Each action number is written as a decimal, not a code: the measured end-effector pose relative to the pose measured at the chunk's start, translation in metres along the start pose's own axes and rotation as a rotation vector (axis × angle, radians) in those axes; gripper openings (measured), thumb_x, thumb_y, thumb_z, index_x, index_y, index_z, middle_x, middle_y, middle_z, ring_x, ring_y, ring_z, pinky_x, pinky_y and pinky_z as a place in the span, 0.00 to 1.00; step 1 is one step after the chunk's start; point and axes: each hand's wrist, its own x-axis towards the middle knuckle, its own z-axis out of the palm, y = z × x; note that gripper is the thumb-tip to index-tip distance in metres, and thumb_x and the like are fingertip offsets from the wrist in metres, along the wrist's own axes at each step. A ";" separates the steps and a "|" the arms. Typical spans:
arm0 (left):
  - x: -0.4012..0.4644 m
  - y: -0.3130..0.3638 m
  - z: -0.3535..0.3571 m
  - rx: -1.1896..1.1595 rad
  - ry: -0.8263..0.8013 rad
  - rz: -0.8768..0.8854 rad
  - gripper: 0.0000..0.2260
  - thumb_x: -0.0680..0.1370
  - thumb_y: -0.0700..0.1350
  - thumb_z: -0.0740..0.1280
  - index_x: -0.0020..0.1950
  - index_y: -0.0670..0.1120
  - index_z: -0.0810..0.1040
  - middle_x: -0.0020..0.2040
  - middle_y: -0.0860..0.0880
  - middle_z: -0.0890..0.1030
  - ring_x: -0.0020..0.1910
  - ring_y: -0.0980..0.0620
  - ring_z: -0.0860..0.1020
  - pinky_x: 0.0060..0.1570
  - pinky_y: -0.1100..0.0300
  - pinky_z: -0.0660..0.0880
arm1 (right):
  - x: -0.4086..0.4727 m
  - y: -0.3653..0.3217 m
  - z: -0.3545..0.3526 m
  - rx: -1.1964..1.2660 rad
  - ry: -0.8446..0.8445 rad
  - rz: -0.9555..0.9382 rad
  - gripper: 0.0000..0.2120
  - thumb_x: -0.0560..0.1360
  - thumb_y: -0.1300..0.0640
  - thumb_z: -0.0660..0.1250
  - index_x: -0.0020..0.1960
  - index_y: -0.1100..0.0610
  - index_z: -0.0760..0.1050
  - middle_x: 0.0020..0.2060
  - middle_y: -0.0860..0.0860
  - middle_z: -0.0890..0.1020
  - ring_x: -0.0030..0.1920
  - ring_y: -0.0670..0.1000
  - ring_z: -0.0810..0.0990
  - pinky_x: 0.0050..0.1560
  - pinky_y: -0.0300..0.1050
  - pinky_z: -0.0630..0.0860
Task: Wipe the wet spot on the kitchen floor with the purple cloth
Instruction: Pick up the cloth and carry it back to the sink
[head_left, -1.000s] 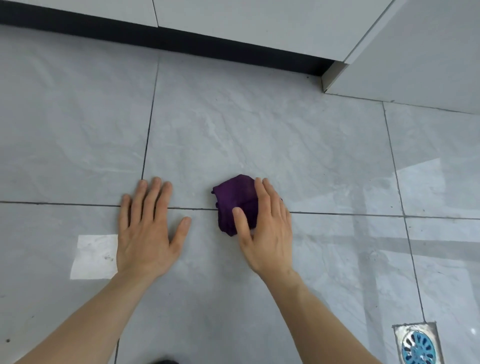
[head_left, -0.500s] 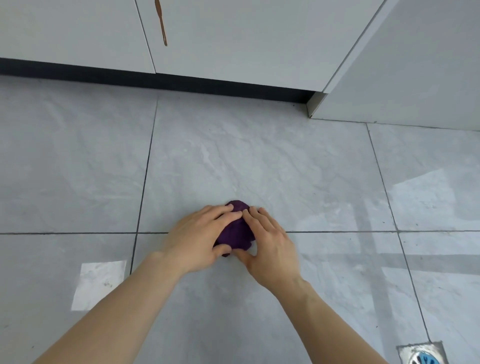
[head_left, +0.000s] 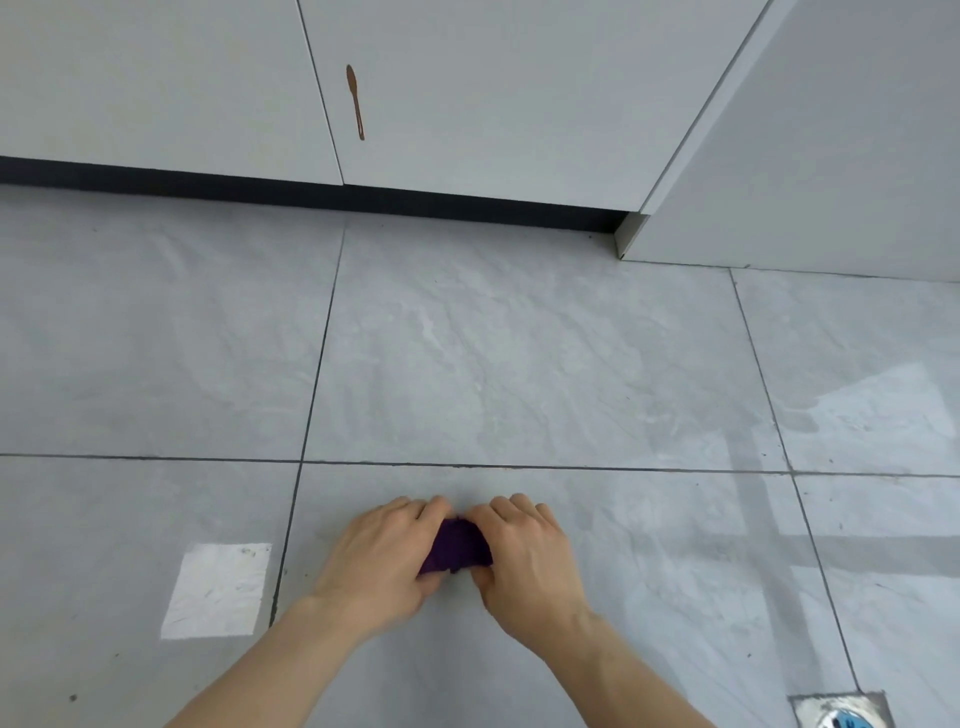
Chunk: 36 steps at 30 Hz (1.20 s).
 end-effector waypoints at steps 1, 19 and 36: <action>-0.004 0.002 -0.004 -0.035 -0.045 -0.003 0.18 0.76 0.55 0.68 0.64 0.56 0.69 0.55 0.55 0.81 0.54 0.50 0.79 0.49 0.56 0.75 | -0.005 0.000 -0.004 0.020 -0.056 -0.002 0.15 0.69 0.57 0.72 0.55 0.49 0.78 0.44 0.46 0.81 0.47 0.52 0.76 0.48 0.42 0.67; -0.049 0.112 -0.303 0.098 0.121 -0.012 0.17 0.77 0.52 0.71 0.59 0.52 0.67 0.47 0.49 0.80 0.46 0.44 0.76 0.44 0.54 0.69 | -0.025 -0.096 -0.296 0.082 0.084 0.074 0.16 0.76 0.53 0.73 0.63 0.49 0.77 0.51 0.48 0.78 0.48 0.55 0.79 0.54 0.50 0.73; -0.235 0.345 -0.772 0.033 0.320 0.008 0.18 0.76 0.58 0.72 0.58 0.53 0.69 0.47 0.54 0.80 0.47 0.49 0.75 0.47 0.60 0.63 | -0.169 -0.300 -0.807 0.035 0.290 0.022 0.16 0.74 0.54 0.74 0.58 0.49 0.73 0.48 0.45 0.83 0.48 0.53 0.80 0.52 0.49 0.74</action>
